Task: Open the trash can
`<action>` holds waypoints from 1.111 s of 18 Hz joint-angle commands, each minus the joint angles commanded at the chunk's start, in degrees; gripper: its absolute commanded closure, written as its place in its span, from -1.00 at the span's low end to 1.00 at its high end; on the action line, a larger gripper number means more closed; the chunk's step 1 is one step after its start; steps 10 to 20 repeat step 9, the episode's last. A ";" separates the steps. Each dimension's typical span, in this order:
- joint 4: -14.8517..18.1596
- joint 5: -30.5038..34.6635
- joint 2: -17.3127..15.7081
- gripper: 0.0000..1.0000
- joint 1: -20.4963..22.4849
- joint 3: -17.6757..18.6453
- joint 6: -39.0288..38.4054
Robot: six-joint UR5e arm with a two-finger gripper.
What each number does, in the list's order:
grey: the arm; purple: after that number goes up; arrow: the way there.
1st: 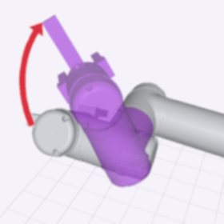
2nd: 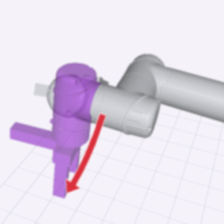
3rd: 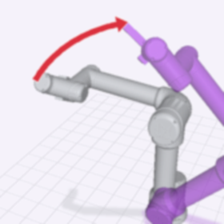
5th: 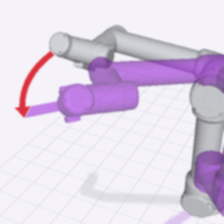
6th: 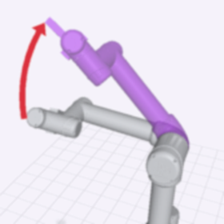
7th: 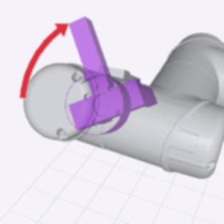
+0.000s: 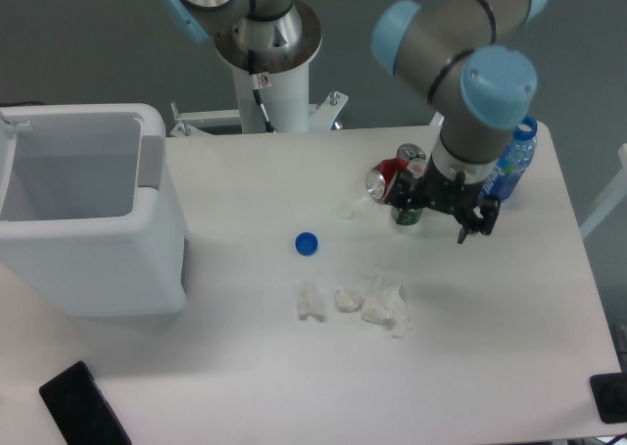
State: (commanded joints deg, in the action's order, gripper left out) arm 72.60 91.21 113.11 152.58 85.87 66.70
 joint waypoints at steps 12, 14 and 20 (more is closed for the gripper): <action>-0.79 1.34 2.03 -1.00 -0.09 -0.44 3.08; -0.79 1.34 2.03 -1.00 -0.09 -0.44 3.08; -0.79 1.34 2.03 -1.00 -0.09 -0.44 3.08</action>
